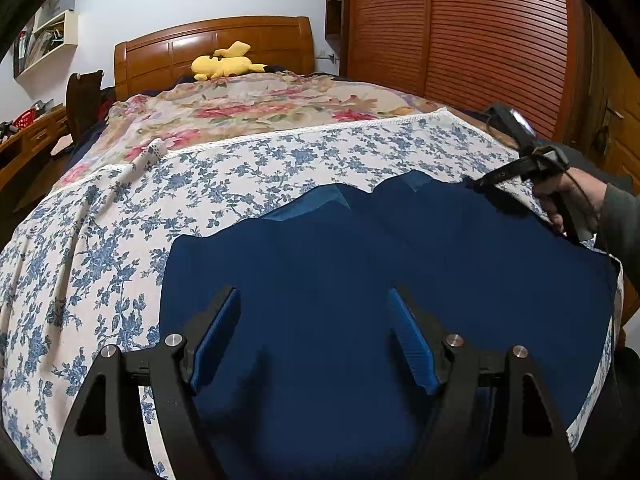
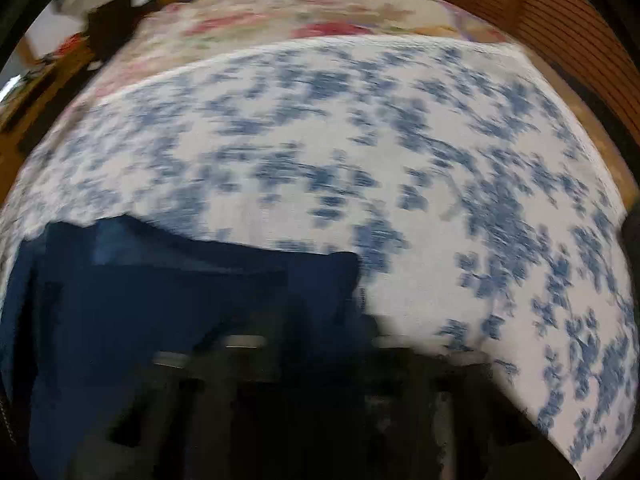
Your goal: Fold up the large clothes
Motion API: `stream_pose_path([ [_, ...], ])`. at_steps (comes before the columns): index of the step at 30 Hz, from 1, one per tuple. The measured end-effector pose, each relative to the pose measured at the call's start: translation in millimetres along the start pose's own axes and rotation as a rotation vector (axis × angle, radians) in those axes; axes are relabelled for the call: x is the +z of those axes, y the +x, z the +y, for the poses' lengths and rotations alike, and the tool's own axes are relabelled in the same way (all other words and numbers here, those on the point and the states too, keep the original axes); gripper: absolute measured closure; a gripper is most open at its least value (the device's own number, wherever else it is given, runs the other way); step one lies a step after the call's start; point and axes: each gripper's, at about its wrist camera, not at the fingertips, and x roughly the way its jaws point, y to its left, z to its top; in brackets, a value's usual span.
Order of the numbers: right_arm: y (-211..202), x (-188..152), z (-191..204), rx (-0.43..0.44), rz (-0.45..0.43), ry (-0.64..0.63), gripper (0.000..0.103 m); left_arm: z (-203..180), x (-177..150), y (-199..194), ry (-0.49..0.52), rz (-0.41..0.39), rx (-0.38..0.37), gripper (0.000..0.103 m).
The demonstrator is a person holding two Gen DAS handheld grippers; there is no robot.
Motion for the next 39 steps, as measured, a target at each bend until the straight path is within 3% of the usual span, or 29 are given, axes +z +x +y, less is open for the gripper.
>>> stream_pose_path([
  [4, -59.9, 8.2, -8.1, -0.024, -0.269, 0.005, 0.099, 0.7, -2.4, 4.4, -0.001, 0.014, 0.005, 0.027],
  [6, -76.8, 12.2, -27.5, -0.154, -0.324, 0.063, 0.099, 1.0, -3.8, 6.5, -0.003, 0.024, 0.007, 0.027],
  [7, -76.0, 12.9, -37.7, -0.206, -0.312, 0.091, 0.099, 1.7, -4.7, 7.9, -0.006, 0.031, 0.008, 0.027],
  [9, -60.0, 12.0, -59.8, -0.204, -0.226, 0.146, 0.099, 2.5, -5.5, 8.6, -0.011, 0.035, 0.008, 0.027],
  [14, -36.4, 4.2, -57.5, -0.230, -0.143, 0.091, 0.099, 0.8, -5.2, 9.0, -0.008, 0.039, 0.015, 0.027],
  [16, -36.3, 1.3, -53.5, -0.230, -0.124, 0.062, 0.088, 0.0, -4.8, 9.1, -0.003, 0.039, 0.017, 0.027],
  [18, -47.5, -2.9, -39.6, -0.223, -0.130, 0.030, 0.062, -0.8, -4.4, 7.5, 0.002, 0.034, 0.018, 0.027],
  [20, -59.4, -17.9, -33.3, -0.190, -0.139, 0.011, 0.052, -1.1, -3.7, 5.7, 0.005, 0.028, 0.016, 0.027],
  [30, -109.1, -101.2, 18.1, 0.002, -0.104, -0.157, 0.052, -4.7, -3.7, -0.3, 0.019, 0.014, 0.019, 0.027],
  [39, -146.6, -148.4, 15.4, 0.016, -0.110, -0.190, 0.052, -10.6, -6.4, -3.1, 0.034, 0.006, 0.027, 0.027],
])
